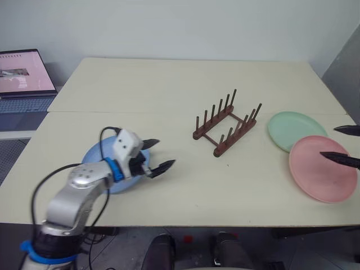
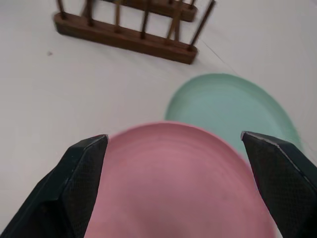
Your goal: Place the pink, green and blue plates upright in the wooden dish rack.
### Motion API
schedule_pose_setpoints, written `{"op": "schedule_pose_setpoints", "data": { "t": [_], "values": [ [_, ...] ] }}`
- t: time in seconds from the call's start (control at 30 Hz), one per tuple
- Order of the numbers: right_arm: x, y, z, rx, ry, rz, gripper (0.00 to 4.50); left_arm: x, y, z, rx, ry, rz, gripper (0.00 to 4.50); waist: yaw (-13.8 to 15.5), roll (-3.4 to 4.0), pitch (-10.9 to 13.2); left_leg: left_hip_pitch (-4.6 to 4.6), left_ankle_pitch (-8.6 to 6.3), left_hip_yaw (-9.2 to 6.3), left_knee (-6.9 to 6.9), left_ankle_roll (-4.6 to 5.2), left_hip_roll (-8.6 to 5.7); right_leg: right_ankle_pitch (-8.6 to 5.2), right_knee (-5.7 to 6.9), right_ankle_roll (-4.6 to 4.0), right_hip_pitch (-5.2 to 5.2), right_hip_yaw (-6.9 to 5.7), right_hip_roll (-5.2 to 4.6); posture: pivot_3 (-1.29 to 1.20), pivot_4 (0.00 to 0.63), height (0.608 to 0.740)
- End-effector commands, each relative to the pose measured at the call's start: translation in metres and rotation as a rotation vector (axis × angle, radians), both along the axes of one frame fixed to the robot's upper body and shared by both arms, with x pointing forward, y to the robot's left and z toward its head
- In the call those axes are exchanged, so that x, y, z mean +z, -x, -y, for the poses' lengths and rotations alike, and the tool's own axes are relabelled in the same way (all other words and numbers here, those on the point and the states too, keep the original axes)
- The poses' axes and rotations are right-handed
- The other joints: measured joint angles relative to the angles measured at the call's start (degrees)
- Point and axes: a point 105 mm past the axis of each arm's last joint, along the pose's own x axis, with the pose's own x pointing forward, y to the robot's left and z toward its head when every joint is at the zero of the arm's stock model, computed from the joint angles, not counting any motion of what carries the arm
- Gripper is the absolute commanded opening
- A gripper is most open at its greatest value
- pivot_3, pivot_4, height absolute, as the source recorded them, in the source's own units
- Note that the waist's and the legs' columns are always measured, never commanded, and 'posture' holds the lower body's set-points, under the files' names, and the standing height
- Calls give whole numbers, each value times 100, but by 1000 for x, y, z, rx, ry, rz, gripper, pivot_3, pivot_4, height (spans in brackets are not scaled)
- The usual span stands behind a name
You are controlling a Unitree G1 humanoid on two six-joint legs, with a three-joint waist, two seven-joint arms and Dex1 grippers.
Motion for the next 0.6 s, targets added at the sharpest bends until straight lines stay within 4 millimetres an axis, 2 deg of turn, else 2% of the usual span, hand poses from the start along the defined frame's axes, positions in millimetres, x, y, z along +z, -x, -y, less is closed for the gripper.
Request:
{"op": "schedule_pose_setpoints", "data": {
  "t": [0.03, 0.2, 0.37, 0.6],
  "values": [
    [20, 14, -26, 67, -51, 8, 4500, -6, -14, 35, -16, 10, 9, 4486, 21, 0, 0, -1, 0, -4, 6, 0, -5, 0, 3, 0, 2, -4, 1, 0, 150, 740],
    [22, 20, -37, 53, -59, 23, 4500, -23, -19, 71, -63, 7, -9, 4486, 3, -8, 0, -7, -1, -34, 37, 1, -7, 4, 7, -1, 5, 1, 6, 0, 150, 740],
    [23, 23, -39, 29, -68, 38, 4500, -38, -39, 91, 1, 26, -41, 4486, 38, -8, 0, -48, -1, -74, 73, 3, -14, 10, 6, 2, -3, -23, 5, 0, 150, 740],
    [20, 21, -45, 23, -85, 44, 4500, -58, -47, 127, -13, 47, -82, 4486, 48, -9, 0, -72, -1, -96, 80, 3, -20, 16, -6, 7, -8, -38, 5, 0, 150, 740]
  ]
}}
